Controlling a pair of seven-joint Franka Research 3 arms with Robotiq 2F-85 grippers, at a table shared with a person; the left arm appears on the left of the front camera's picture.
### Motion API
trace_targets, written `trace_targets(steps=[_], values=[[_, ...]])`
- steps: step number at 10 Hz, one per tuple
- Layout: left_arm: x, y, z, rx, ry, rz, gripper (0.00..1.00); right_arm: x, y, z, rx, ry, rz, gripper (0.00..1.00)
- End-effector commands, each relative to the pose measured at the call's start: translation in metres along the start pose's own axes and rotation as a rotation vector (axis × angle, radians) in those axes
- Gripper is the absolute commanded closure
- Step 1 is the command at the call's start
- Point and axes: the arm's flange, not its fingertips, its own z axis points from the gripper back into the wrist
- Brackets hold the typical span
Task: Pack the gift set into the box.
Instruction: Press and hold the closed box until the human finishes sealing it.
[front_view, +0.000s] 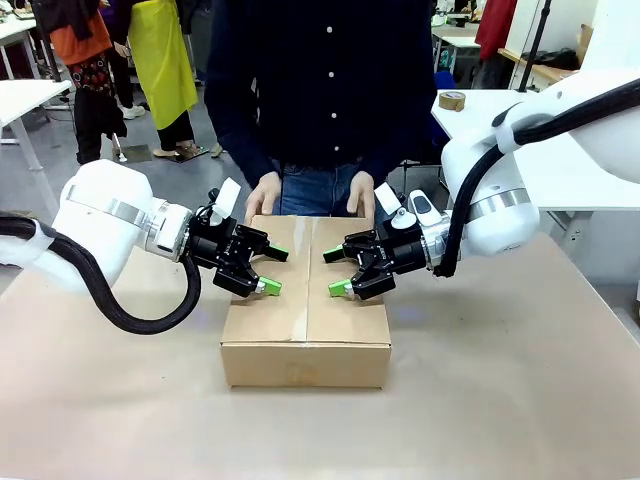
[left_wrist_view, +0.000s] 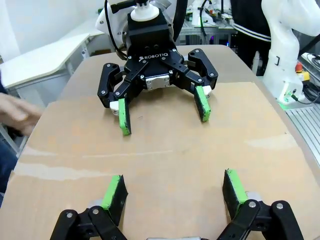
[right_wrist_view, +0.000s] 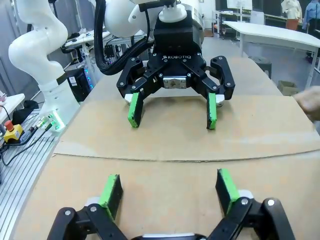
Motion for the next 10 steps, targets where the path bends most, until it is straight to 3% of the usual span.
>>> trace_targets(steps=[1,10], values=[[-0.0044,-0.0028,0.0001,-0.003,-0.006,-0.008,0.0,-0.0014,0.0002,-0.0012,-0.001,0.003,-0.003,0.0],[-0.0044,-0.0028,0.0001,-0.003,-0.006,-0.008,0.0,-0.0014,0.0002,-0.0012,-0.001,0.003,-0.003,0.0]])
